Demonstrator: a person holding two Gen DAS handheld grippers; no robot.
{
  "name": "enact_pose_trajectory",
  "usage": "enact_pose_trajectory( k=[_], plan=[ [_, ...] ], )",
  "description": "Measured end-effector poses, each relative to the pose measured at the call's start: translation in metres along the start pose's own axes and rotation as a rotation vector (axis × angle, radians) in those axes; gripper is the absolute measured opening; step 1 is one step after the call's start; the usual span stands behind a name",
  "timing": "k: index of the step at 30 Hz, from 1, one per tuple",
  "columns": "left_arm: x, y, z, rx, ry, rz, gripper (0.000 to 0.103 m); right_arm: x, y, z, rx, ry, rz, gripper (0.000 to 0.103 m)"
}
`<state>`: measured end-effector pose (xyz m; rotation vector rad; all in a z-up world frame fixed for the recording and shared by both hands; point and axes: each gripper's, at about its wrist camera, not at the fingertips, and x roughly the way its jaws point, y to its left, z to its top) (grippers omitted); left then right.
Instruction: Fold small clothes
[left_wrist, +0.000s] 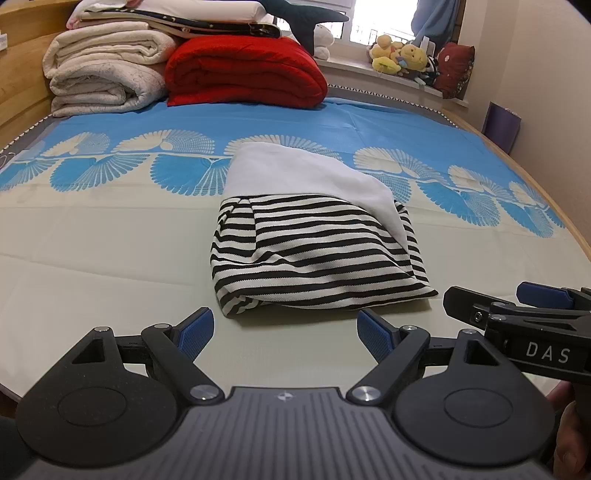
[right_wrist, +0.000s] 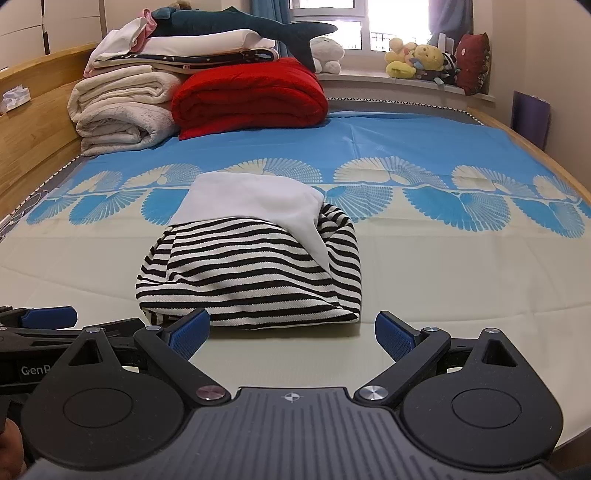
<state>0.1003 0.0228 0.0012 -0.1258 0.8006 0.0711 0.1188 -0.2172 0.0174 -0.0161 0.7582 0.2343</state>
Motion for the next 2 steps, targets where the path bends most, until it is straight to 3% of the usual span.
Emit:
enact_pose_trajectory(
  k=[2],
  plan=[
    [0.0002, -0.0003, 0.0002, 0.001, 0.000, 0.000, 0.088, 0.0000, -0.0001, 0.0000, 0.000, 0.000, -0.001, 0.096]
  ],
)
